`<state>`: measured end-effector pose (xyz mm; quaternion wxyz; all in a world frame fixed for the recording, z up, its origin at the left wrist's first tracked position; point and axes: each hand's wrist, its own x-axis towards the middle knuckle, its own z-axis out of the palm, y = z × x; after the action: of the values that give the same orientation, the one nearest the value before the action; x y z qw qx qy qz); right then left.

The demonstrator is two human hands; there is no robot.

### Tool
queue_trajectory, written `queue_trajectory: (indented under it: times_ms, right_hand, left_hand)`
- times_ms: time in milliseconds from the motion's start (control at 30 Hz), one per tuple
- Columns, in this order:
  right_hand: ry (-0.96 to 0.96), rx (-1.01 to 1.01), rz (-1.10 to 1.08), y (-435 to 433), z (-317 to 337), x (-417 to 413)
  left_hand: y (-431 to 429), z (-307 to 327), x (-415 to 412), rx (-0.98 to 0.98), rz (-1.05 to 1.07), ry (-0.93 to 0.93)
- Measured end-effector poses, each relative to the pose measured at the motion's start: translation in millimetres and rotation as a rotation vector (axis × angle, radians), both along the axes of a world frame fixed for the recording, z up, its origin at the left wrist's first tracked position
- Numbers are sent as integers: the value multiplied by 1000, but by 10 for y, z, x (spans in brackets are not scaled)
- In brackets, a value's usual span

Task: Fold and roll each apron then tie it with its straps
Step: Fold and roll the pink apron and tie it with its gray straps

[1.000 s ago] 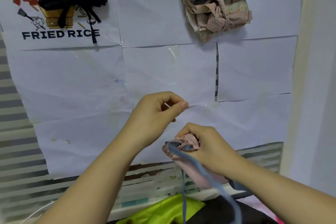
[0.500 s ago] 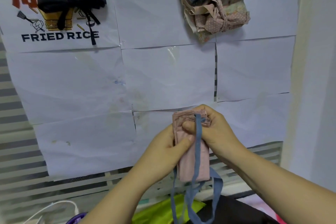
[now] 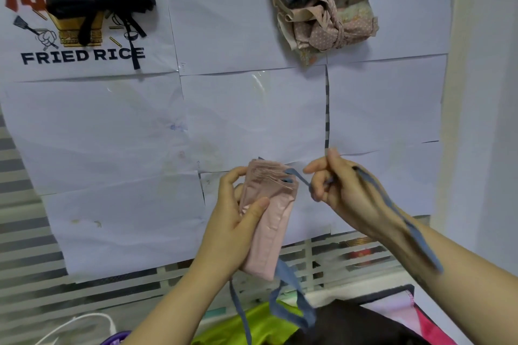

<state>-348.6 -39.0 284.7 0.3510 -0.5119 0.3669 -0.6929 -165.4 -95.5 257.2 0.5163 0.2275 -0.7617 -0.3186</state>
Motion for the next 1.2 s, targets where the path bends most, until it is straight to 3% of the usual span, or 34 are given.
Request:
queue_trajectory:
  times_ms: [67, 200, 333, 467, 533, 667, 800, 967, 1100, 1200]
  right_hand:
    - [264, -14, -68, 12, -20, 16]
    - [559, -62, -116, 76, 57, 52]
    - [1076, -125, -308, 103, 175, -15]
    - [1212, -197, -352, 109, 380, -49]
    - [1180, -212, -309, 110, 462, -30]
    - [906, -205, -214, 110, 549, 8]
    - [763, -142, -180, 64, 505, 42]
    - [119, -320, -128, 96, 790, -36]
    - [142, -289, -102, 116, 848, -130]
    - [-50, -158, -225, 77, 801, -205]
  left_hand:
    - [4, 1, -7, -47, 18, 22]
    - [-24, 17, 0, -28, -10, 83]
    - [-72, -6, 38, -52, 1, 2]
    - [-126, -50, 51, -240, 52, -144]
    - [-144, -59, 34, -275, 46, -167]
    - [-136, -100, -8, -290, 38, -212]
    - [-93, -96, -6, -296, 42, -175]
    - [-107, -254, 38, -249, 8, -292]
    - [-127, -343, 42, -184, 38, -246]
    - [-153, -306, 59, -164, 57, -220]
